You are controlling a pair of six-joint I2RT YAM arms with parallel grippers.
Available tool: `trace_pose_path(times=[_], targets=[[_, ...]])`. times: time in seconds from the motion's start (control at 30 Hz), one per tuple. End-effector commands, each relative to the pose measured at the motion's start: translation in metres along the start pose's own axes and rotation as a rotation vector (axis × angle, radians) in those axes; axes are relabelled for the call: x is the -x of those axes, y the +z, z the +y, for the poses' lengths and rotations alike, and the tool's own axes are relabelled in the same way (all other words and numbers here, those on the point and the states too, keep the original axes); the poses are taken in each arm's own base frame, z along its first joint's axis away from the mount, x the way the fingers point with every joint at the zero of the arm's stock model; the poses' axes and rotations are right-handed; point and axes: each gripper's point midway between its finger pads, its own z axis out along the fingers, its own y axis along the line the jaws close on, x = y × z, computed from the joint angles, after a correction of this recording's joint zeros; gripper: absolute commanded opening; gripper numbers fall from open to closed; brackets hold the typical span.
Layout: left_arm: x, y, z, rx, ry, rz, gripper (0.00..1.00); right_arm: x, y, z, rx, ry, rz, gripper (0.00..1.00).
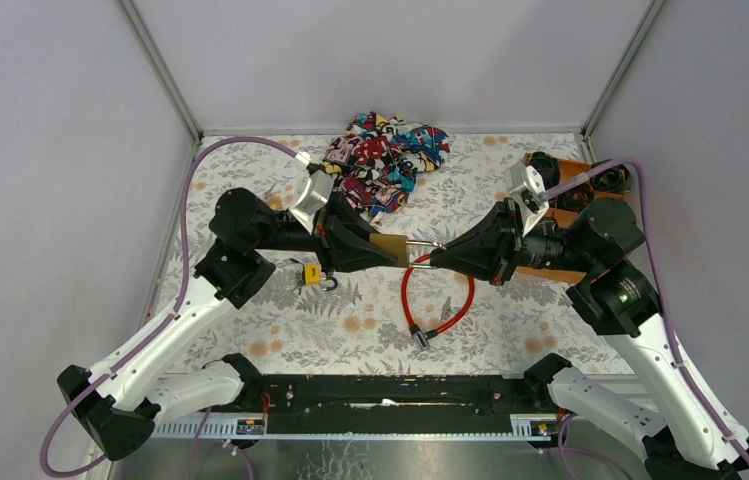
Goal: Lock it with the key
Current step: Lock the lock.
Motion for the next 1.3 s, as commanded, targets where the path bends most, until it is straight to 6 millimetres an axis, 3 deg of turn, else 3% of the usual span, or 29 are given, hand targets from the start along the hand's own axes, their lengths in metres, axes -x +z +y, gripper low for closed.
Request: trace_pose_path(times=[0.0, 0.37, 0.8, 1.03, 1.27], targets=[[0.019, 0.0, -0.037, -0.153, 0.093, -0.021, 0.0, 0.029, -0.001, -0.017, -0.105, -0.149, -0.057, 0.0], [0.022, 0.004, -0.032, -0.121, 0.076, -0.055, 0.0, 0.043, 0.007, -0.015, -0.064, -0.147, -0.141, 0.0], [0.028, 0.019, -0.028, -0.073, 0.005, -0.154, 0.0, 0.024, 0.011, -0.046, -0.139, -0.052, -0.261, 0.0], [0.032, 0.021, -0.03, -0.085, 0.012, -0.168, 0.0, 0.003, 0.01, -0.062, -0.185, -0.001, -0.3, 0.0], [0.043, 0.03, -0.01, 0.006, -0.032, -0.264, 0.0, -0.013, 0.017, -0.067, -0.153, 0.123, -0.406, 0.0]])
